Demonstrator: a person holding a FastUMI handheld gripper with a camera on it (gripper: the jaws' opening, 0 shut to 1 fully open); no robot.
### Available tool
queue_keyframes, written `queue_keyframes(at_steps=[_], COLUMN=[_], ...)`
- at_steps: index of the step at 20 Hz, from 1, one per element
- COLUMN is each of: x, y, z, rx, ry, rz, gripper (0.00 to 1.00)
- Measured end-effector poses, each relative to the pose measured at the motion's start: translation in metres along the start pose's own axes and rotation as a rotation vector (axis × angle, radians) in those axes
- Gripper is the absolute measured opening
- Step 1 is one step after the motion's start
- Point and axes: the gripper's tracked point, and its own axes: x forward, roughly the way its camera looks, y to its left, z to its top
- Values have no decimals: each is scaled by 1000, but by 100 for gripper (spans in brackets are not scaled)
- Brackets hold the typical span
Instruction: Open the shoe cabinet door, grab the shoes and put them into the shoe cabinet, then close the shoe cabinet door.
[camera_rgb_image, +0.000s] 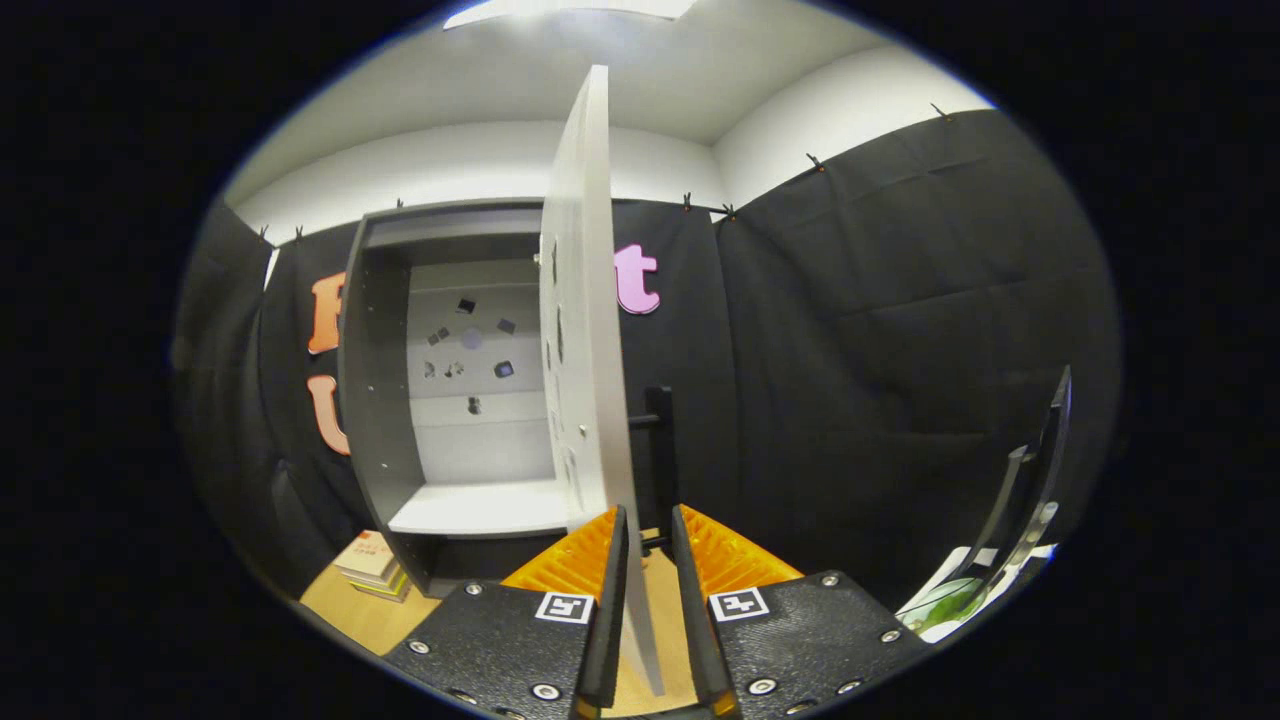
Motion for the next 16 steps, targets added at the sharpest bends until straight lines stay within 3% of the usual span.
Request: queue_keyframes(at_steps=[7, 16], x=[-24, -25], y=[96, 200], z=[17, -9], rx=[-71, -105], ry=[-27, 11], rz=[166, 341], gripper=[30, 33])
